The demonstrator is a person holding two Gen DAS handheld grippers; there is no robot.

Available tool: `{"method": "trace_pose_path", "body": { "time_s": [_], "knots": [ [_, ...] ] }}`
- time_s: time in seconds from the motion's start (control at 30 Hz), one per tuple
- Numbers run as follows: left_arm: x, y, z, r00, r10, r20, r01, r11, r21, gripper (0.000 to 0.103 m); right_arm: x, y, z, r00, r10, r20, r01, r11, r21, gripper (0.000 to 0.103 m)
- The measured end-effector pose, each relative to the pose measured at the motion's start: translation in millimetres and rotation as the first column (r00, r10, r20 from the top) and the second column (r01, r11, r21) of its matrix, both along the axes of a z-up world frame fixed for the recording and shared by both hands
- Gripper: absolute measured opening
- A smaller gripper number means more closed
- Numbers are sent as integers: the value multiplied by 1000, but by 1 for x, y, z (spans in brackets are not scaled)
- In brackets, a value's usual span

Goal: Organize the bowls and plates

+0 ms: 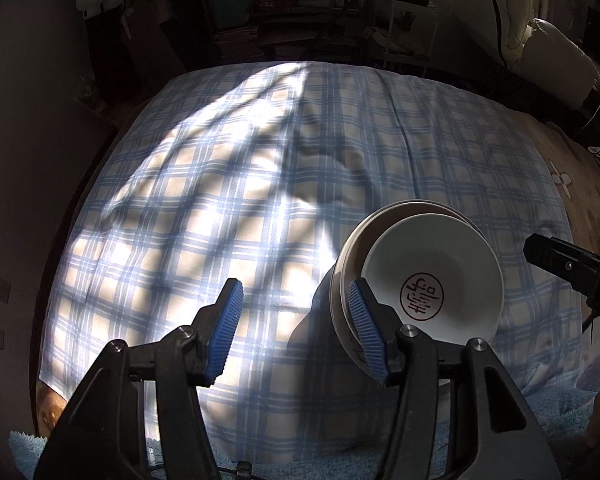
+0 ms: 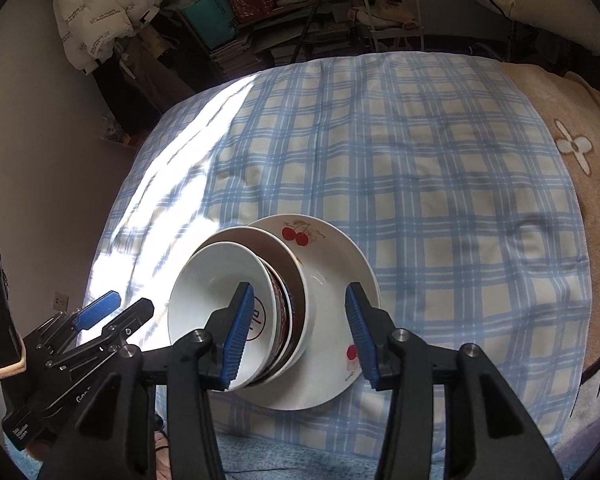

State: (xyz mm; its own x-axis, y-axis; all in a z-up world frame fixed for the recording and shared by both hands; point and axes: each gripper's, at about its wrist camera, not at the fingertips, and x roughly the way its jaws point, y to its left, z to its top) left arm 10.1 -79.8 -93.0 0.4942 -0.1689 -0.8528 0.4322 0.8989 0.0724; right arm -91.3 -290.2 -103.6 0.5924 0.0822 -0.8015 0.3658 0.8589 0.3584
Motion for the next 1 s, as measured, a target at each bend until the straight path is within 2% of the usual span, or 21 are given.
{"method": "trace_pose_path", "body": {
  "time_s": [0.13,0.17,0.3,0.4,0.63,0.73,0.83,1.0],
  "knots": [
    [-11,19,29,994,51,100,-50,999,-18,73,-20,8,28,994,12,105,-4,997,-81,72],
    [-16,23,37,988,66,141,-65,998,-12,74,-25,10,34,991,16,130,-3,995,-103,74],
    [-37,40,63,956,76,283,-77,997,-5,89,-47,20,55,974,43,221,-6,986,-164,91],
    [-51,51,77,933,82,350,-86,996,-4,93,-59,27,66,966,43,254,12,977,-213,102],
    [-77,71,92,896,126,426,-114,992,-55,95,-85,44,82,942,71,329,33,953,-302,103],
    [-88,75,95,872,136,469,-124,991,-57,96,-91,48,86,928,83,363,35,951,-307,103],
    [-99,76,95,837,131,531,-131,991,-38,96,-94,51,88,920,84,384,52,942,-332,103],
    [-105,78,91,826,141,546,-137,989,-50,96,-94,51,81,920,82,384,56,941,-335,103]
  ]
}}
